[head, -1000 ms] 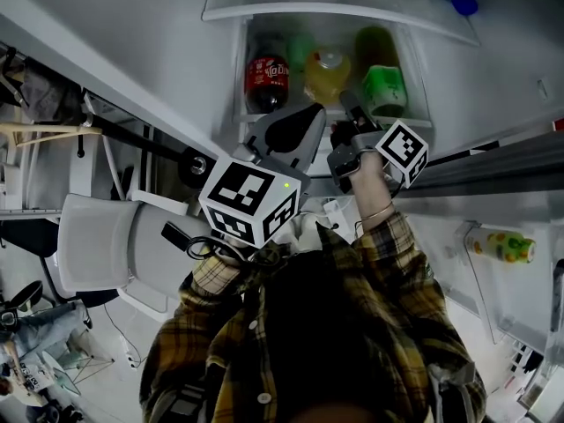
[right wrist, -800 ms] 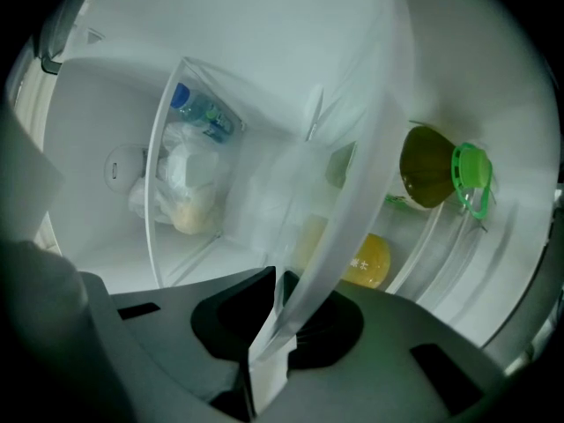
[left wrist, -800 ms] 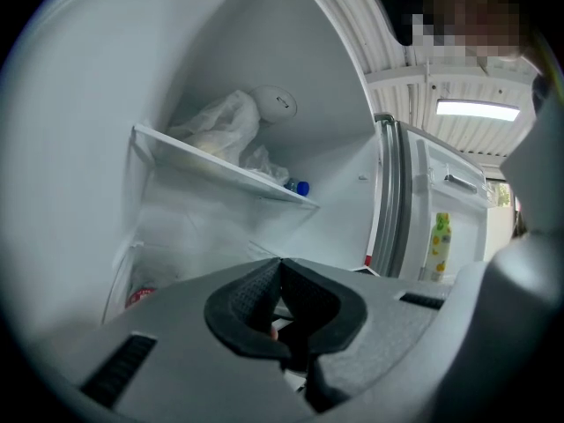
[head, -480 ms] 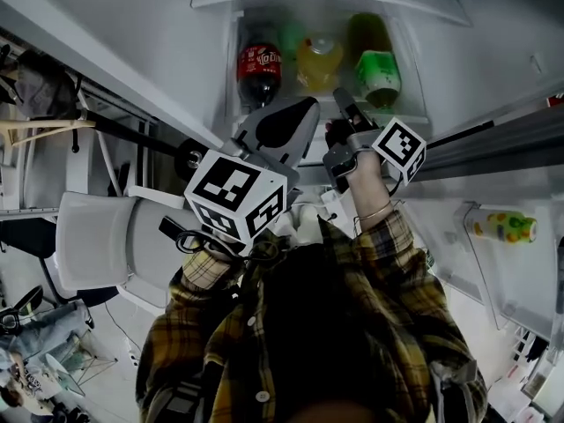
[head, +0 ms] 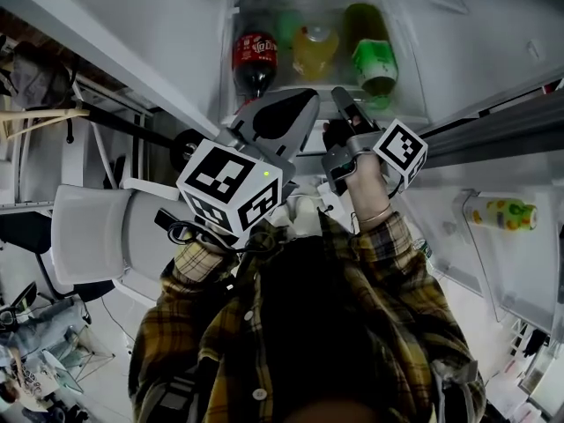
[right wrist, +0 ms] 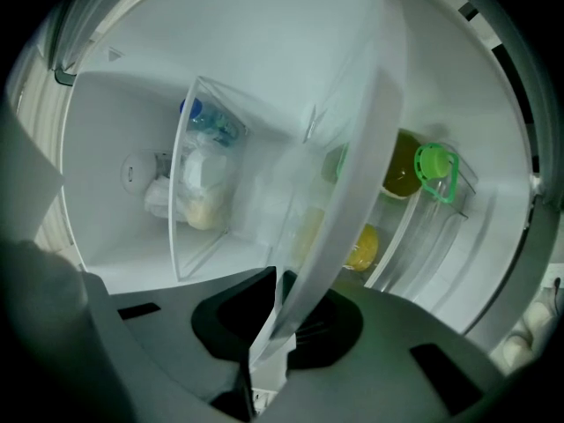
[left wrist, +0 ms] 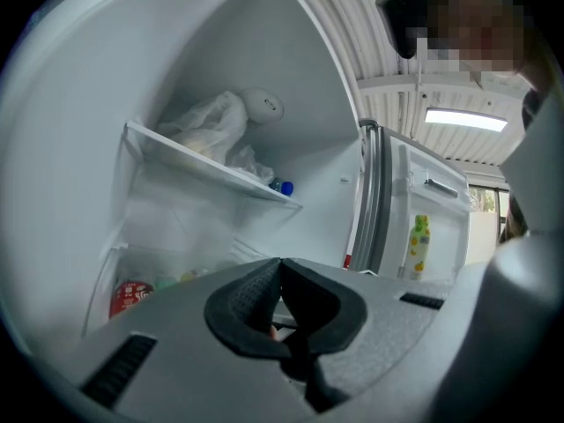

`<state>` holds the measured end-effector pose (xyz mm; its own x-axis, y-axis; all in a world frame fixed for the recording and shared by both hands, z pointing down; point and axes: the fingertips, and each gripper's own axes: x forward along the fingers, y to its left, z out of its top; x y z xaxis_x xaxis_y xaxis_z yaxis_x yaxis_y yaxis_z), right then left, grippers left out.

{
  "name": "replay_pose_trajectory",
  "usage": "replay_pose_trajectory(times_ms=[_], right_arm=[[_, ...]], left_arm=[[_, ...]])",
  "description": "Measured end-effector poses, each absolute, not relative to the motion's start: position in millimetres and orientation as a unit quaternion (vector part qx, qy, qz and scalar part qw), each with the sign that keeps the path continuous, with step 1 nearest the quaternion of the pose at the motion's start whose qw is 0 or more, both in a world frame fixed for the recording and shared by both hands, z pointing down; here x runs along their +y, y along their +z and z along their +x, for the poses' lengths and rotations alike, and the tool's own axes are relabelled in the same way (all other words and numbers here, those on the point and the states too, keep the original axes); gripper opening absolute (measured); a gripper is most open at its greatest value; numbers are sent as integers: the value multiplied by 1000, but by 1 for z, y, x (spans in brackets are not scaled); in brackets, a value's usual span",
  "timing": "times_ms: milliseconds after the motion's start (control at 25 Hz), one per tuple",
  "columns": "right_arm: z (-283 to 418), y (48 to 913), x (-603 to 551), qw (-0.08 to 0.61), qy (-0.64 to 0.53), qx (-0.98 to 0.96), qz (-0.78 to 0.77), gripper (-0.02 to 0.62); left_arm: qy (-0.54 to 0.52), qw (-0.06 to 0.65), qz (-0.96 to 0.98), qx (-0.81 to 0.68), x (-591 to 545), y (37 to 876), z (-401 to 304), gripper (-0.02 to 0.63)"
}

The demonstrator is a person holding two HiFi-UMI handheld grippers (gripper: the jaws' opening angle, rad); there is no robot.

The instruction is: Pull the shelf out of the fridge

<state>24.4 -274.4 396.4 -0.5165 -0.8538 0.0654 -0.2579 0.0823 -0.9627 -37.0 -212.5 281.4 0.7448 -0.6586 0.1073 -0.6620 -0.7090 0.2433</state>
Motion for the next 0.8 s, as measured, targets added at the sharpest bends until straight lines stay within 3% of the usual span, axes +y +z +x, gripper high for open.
replay_pose_trajectory(times_ms=[800], right_arm=[[31, 390, -231, 277, -540, 689, -397, 44]], left_arm=[[7, 126, 930, -344, -205, 275, -24, 3]])
